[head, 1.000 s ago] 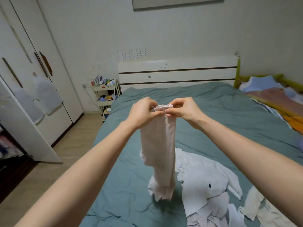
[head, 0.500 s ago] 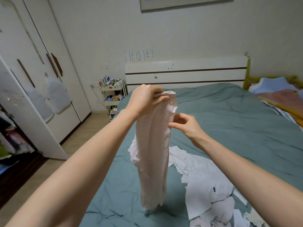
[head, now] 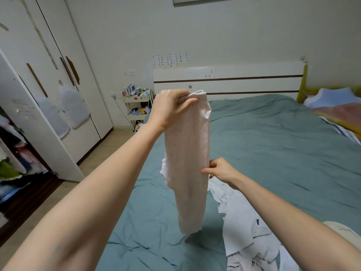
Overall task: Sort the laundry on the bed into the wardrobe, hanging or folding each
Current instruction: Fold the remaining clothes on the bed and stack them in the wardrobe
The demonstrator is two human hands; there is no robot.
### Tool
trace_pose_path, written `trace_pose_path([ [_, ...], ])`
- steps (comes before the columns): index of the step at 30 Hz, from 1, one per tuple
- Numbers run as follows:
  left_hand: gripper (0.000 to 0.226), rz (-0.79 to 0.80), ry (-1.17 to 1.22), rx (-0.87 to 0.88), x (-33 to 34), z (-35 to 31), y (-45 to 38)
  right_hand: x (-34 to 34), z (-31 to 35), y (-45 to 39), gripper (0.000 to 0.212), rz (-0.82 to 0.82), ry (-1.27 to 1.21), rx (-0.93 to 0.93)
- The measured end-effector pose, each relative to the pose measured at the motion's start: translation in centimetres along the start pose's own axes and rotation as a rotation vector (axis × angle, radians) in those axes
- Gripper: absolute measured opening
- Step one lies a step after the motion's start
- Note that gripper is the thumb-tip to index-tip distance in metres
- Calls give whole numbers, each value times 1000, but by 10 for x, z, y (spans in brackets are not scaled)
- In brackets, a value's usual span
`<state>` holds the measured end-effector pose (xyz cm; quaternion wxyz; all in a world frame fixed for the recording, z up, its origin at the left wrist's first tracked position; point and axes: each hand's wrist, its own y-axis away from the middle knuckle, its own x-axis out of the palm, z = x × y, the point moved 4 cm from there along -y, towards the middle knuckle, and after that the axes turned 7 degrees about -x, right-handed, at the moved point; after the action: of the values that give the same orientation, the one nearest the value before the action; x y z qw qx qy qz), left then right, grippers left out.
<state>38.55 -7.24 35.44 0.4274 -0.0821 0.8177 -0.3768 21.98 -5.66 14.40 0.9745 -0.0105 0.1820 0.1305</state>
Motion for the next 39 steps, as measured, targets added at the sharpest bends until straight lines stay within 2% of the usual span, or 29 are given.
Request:
trace_pose_path([
  [3,29,-45,10,-64,-5,11,4,0,-22,3,15,-9,-25,70],
  [7,29,-62,-177,-204,2,34,18,-37,-40,13,24,-19,55,115],
  [11,27,75,-295,-419,31,55,43,-89,-36,18,22,-244,151,131],
  [14,26,164,-325,-567,53,76,73,-91,-30,15,37,-244,274,114],
  [20,28,334,-431,-854,77,151,184,5,-91,-1,39,99,469,112],
  [25,31,472,-456,-1073,93,224,307,108,-168,-16,21,220,550,271],
  [30,26,493,-431,-1197,108,299,379,197,-223,-56,21,163,545,384],
  [35,21,386,-264,-1384,128,373,412,260,-256,-107,16,44,482,436],
  [39,22,329,-254,-1367,145,438,407,291,-273,-157,13,-21,437,442],
])
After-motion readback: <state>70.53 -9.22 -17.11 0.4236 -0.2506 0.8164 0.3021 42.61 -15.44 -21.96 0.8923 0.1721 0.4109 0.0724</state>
